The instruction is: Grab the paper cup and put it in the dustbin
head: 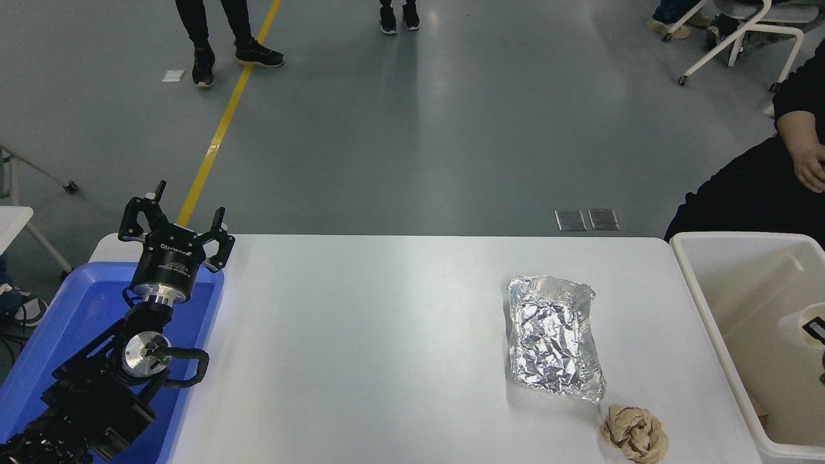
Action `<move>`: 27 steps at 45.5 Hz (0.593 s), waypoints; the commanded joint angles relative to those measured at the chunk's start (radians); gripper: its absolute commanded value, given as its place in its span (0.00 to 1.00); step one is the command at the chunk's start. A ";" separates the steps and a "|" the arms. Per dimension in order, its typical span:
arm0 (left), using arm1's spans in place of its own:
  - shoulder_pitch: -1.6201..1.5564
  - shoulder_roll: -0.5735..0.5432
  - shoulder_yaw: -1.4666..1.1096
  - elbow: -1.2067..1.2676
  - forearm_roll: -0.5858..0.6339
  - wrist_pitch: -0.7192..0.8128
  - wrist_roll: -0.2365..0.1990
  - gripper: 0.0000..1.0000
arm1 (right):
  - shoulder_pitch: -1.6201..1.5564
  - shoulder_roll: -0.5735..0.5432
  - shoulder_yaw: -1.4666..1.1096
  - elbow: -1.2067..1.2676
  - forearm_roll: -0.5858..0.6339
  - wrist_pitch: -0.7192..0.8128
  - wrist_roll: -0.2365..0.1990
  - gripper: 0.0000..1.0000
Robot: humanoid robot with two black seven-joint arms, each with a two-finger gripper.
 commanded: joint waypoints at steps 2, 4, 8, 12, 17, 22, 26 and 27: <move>0.001 0.000 0.000 0.000 0.000 0.000 0.000 0.98 | -0.024 0.022 0.016 -0.003 0.003 -0.012 -0.002 0.00; -0.001 0.000 0.000 0.000 0.000 -0.001 0.000 0.98 | -0.022 0.022 0.017 -0.003 0.005 -0.012 0.000 0.00; -0.001 0.000 0.000 0.000 0.000 -0.001 0.000 0.98 | -0.022 0.020 0.023 -0.002 0.017 -0.012 0.000 0.45; -0.001 0.000 0.000 -0.001 0.000 -0.001 0.000 0.98 | -0.017 0.020 0.020 -0.002 0.022 -0.013 0.001 0.86; 0.001 0.000 0.000 -0.001 0.000 0.000 0.000 0.98 | -0.007 0.022 0.022 0.010 0.022 -0.012 0.001 1.00; -0.001 0.000 0.000 0.000 0.000 -0.001 0.000 0.98 | -0.005 0.032 0.019 0.017 0.022 -0.003 0.001 1.00; -0.001 0.000 0.000 0.000 0.000 -0.001 0.000 0.98 | 0.021 0.026 0.008 0.017 0.022 -0.001 0.003 1.00; 0.001 0.000 0.000 0.000 0.000 0.000 0.000 0.98 | 0.036 0.025 0.008 0.018 0.022 -0.001 0.004 1.00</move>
